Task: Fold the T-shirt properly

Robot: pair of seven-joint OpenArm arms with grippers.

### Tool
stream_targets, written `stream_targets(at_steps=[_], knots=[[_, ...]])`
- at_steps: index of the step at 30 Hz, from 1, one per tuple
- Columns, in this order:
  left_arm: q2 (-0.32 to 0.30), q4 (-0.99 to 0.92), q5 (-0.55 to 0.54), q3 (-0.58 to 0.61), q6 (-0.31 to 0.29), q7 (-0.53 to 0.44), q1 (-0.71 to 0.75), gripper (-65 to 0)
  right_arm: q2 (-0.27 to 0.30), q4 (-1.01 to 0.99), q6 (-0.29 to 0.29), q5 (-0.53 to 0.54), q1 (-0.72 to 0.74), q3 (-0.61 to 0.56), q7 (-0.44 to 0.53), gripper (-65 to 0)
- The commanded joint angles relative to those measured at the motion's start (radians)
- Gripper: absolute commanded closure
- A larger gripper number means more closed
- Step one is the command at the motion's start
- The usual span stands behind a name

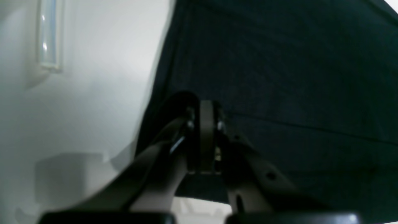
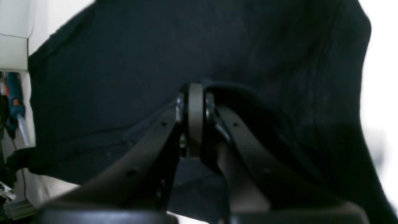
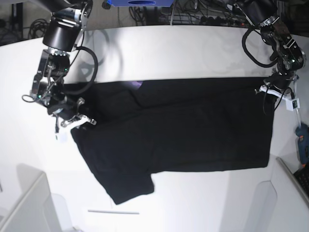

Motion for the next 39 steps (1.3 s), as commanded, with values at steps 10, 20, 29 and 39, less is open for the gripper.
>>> stream_targets(at_steps=[10,20,29,39], knots=[[-0.017,0.004,-0.01,0.005,-0.002,-0.017,-0.04,0.0,0.022,-0.023,0.002,0.018,0.039,0.0,0.043,0.0],[-0.017,0.004,-0.01,-0.004,-0.002,-0.017,-0.04,-6.3,0.022,-0.012,-0.001,0.019,0.036,0.002,0.038,-4.8],[-0.017,0.027,-0.019,-0.006,-0.002,-0.023,-0.042,-56.6,0.022,0.11,-0.003,0.019,-0.027,0.013,0.085,-29.6],[0.014,0.124,-0.165,-0.3,-0.01,-0.018,0.05,-57.9,-0.022,0.503,-0.185,0.021,-0.321,0.053,0.207,-30.2]])
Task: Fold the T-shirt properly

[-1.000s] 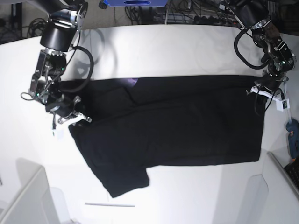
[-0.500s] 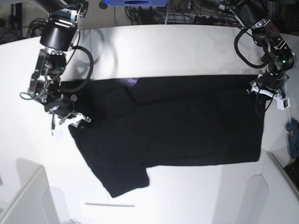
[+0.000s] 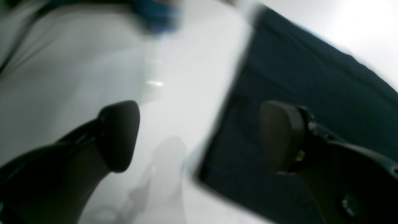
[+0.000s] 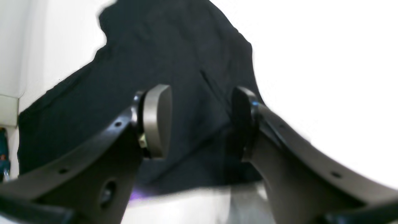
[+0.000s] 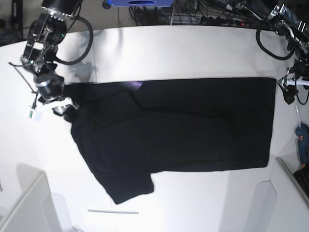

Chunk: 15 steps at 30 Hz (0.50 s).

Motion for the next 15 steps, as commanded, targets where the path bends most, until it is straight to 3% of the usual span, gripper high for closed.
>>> stream_targets(at_steps=[1,6,11,15], knots=[[-0.011,0.014,-0.049,-0.011,-0.003,-0.018,0.029,-57.9,0.004,0.042,-0.009,0.018,-0.02,0.003,0.024,-31.1],[-0.013,0.013,-0.162,-0.011,-0.003,-0.022,0.162,-57.9,-0.036,0.062,-0.061,0.12,-0.139,0.021,0.024,-42.6],[-0.013,-0.067,-0.162,-0.011,-0.003,-0.022,0.159,-57.8,-0.089,0.017,-0.065,0.166,-0.174,0.055,0.023,-43.4],[-0.014,-0.121,-0.162,0.013,-0.003,-0.022,0.145,-57.8,-0.097,-0.076,-0.065,0.168,-0.159,0.07,0.023,-43.4]])
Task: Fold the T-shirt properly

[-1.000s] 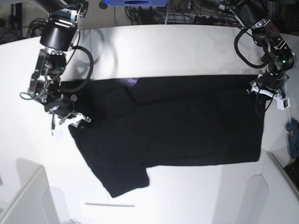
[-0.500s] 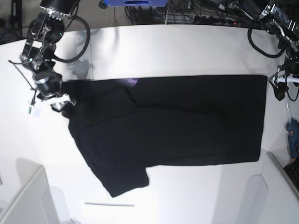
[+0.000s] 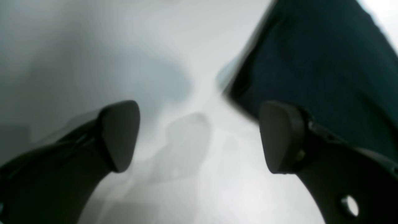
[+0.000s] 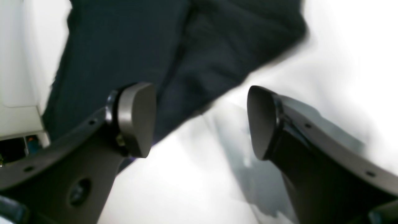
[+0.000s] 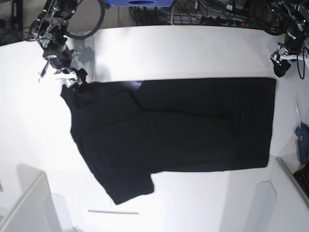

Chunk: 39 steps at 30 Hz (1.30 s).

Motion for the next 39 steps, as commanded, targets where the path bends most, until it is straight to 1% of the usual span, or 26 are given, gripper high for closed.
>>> stream_targets(at_steps=[1,3,5,9,11,14,16,21,25,26,27,30,32,33,35,38,39], knots=[[-0.022,0.014,-0.026,0.017,-0.009,-0.022,-0.012,-57.8,0.004,-0.001,0.009,0.012,0.011,0.004,0.012,-43.4],[-0.035,0.002,-0.024,0.06,-0.009,-0.023,-0.015,-57.8,0.006,-0.041,0.009,0.01,0.022,0.004,0.022,-43.4],[-0.037,-0.021,-0.024,0.093,-0.008,-0.025,-0.024,-57.8,0.006,-0.072,0.009,0.01,0.031,0.004,0.064,-43.2],[-0.037,-0.079,-0.014,0.105,-0.005,-0.025,-0.07,-57.8,0.011,-0.118,0.009,0.01,0.035,-0.001,0.125,-43.2],[-0.037,-0.096,0.028,0.106,-0.005,-0.025,-0.079,-57.8,0.012,-0.139,0.009,0.008,0.052,0.001,0.125,-43.2],[-0.031,-0.102,0.089,0.106,-0.005,-0.025,-0.116,-57.8,0.043,-0.178,0.009,0.008,0.074,-0.006,0.128,-43.2],[-0.029,-0.105,0.114,0.106,-0.005,-0.025,-0.125,-57.8,0.046,-0.199,0.009,0.008,0.084,-0.004,0.128,-43.2],[-0.028,-0.107,0.123,0.111,-0.005,-0.023,-0.147,-57.6,0.046,-0.222,0.009,0.008,0.104,-0.001,0.128,-43.2],[-0.028,-0.105,0.123,0.162,-0.005,-0.023,-0.156,-57.3,0.047,-0.236,0.009,0.008,0.111,-0.002,0.128,-43.2],[-0.028,-0.105,0.123,0.166,-0.005,-0.023,-0.157,-55.6,0.047,-0.236,0.009,0.008,0.111,-0.002,0.13,-43.2],[-0.028,-0.107,0.123,0.169,-0.005,-0.023,-0.159,-52.5,0.047,-0.236,0.009,0.008,0.111,-0.002,0.13,-43.2],[-0.026,-0.107,0.123,0.171,-0.005,-0.023,-0.168,-36.5,0.047,-0.236,0.009,0.008,0.111,-0.001,0.13,-43.2],[-0.026,-0.113,0.123,0.171,-0.005,-0.022,-0.179,-28.0,0.047,-0.236,0.009,0.008,0.111,0.001,0.13,-43.2],[-0.028,-0.124,0.123,0.171,-0.005,-0.022,-0.185,-24.7,0.047,-0.236,0.009,0.008,0.111,0.001,0.13,-43.2],[-0.034,-0.157,0.123,0.171,-0.005,-0.022,-0.19,-21.4,0.047,-0.236,0.009,0.008,0.111,0.001,0.13,-43.2],[-0.035,-0.199,0.123,0.171,-0.005,-0.022,-0.2,-18.3,0.047,-0.236,0.009,0.008,0.111,0.001,0.14,-43.1],[-0.035,-0.214,0.123,0.171,-0.005,-0.022,-0.203,-15.6,0.047,-0.236,0.009,0.008,0.109,0.001,0.156,-43.1]])
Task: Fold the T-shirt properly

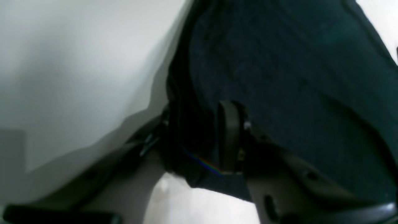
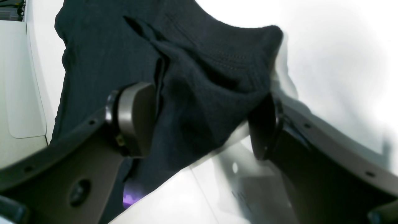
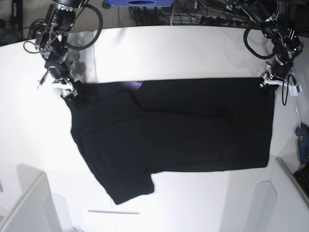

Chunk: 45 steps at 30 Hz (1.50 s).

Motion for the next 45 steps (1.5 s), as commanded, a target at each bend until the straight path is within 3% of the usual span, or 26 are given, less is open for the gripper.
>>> stream_targets(at_steps=[1,3,8,11,21,30,45], knots=[[-0.008,-0.012,0.023,0.001,0.007,0.033,0.0,-11.5,0.003,-0.002,-0.018,-0.018,-0.008,0.001,0.0,-42.9],[-0.01,-0.022,0.023,0.001,0.007,0.033,-0.001,-0.7,0.003,-0.005,-0.016,-0.018,-0.011,-0.002,0.02,-39.0],[-0.031,-0.018,0.025,0.013,0.005,0.038,0.008,0.0,0.04,-0.029,-0.009,-0.018,-0.003,-0.005,0.029,-11.9],[-0.076,-0.016,0.018,0.098,0.005,0.038,0.039,0.0,0.042,-0.034,0.059,-0.017,0.008,0.004,0.055,0.0],[-0.085,0.088,0.018,0.133,0.004,0.033,0.129,0.0,0.043,-0.028,0.074,-0.018,-0.028,0.004,0.059,0.0],[-0.087,0.145,0.018,0.136,0.002,0.033,0.183,0.0,0.094,0.021,0.077,-0.017,-0.101,0.004,0.062,0.0],[-0.079,0.237,0.017,0.136,0.002,0.036,0.293,0.0,0.088,0.192,0.077,-0.012,-0.264,0.006,0.062,0.0]])
